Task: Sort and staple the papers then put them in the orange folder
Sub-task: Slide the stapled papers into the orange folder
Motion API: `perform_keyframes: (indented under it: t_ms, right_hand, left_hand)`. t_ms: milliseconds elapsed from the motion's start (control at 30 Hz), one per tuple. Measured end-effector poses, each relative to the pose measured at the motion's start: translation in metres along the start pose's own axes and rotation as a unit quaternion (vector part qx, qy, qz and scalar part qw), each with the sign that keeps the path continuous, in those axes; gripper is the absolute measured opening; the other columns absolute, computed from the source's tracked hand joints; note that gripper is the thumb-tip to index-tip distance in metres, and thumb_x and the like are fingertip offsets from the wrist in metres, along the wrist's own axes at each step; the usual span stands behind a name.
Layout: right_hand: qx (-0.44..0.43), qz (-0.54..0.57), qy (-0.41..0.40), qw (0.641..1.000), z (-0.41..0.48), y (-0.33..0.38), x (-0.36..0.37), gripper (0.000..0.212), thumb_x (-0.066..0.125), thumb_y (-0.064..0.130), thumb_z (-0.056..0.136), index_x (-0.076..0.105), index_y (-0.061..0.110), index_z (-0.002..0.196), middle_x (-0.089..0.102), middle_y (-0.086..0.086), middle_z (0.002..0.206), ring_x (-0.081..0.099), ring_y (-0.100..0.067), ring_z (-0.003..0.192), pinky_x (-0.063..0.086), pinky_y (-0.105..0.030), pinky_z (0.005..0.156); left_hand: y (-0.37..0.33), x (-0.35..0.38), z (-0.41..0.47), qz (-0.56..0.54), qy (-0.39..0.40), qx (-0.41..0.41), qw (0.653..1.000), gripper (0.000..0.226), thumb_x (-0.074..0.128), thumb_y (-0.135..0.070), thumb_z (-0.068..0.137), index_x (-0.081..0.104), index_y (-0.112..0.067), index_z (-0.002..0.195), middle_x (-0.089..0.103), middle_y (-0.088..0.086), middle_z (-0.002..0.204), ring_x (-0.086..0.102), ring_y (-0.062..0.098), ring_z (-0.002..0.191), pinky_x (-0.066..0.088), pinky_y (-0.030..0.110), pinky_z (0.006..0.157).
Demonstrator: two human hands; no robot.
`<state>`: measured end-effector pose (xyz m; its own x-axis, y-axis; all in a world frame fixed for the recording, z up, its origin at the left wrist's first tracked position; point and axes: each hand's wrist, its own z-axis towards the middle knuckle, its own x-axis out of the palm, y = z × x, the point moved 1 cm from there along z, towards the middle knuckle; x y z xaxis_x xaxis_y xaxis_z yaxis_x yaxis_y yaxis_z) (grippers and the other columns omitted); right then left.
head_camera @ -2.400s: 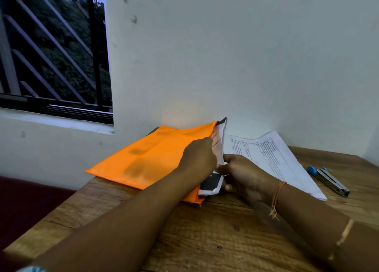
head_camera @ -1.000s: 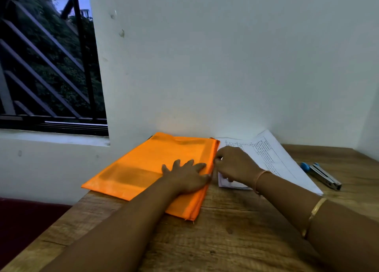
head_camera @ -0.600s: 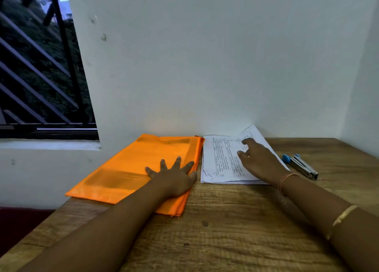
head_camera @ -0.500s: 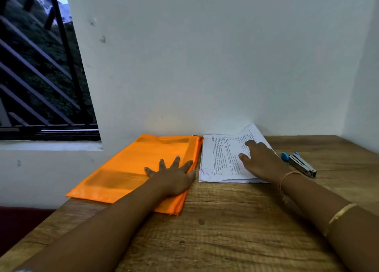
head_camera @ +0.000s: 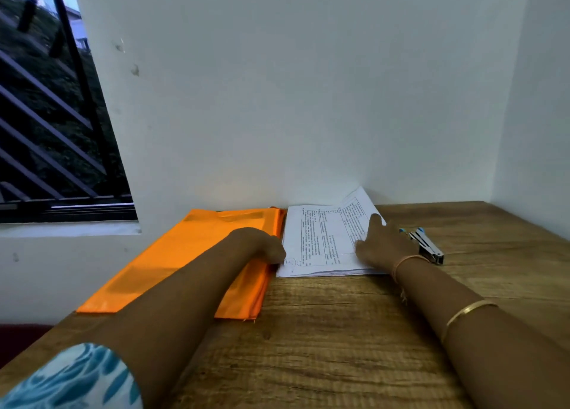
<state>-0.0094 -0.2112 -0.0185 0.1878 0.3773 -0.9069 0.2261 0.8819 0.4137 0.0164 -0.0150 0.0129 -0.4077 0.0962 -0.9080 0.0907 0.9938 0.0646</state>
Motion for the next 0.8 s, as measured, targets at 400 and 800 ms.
perform_keyframes:
  t_ms: [400,800]
  right_hand:
    - [0.036,0.294,-0.087,0.951,0.015,-0.016,-0.010,0.018,0.044,0.005,0.086,0.052,0.009,0.070,0.051,-0.005,0.065,0.048,-0.019,0.059,0.031,-0.025,0.050]
    - [0.102,0.440,-0.143,0.881,0.018,-0.022,-0.027,0.017,0.042,-0.004,0.087,0.055,0.005,0.081,0.052,-0.009,0.077,0.049,-0.021,0.069,0.040,-0.027,0.060]
  left_hand:
    - [-0.009,0.016,0.020,-0.035,-0.097,0.000,0.995,0.065,0.042,-0.026,0.087,0.019,-0.015,0.147,0.037,0.013,0.144,0.041,0.033,0.126,0.036,0.040,0.104]
    - [-0.008,0.027,0.020,-0.302,-0.300,0.068,0.902,0.018,0.036,-0.016,0.091,0.049,-0.013,0.078,0.059,0.010,0.098,0.053,0.030,0.097,0.040,0.037,0.085]
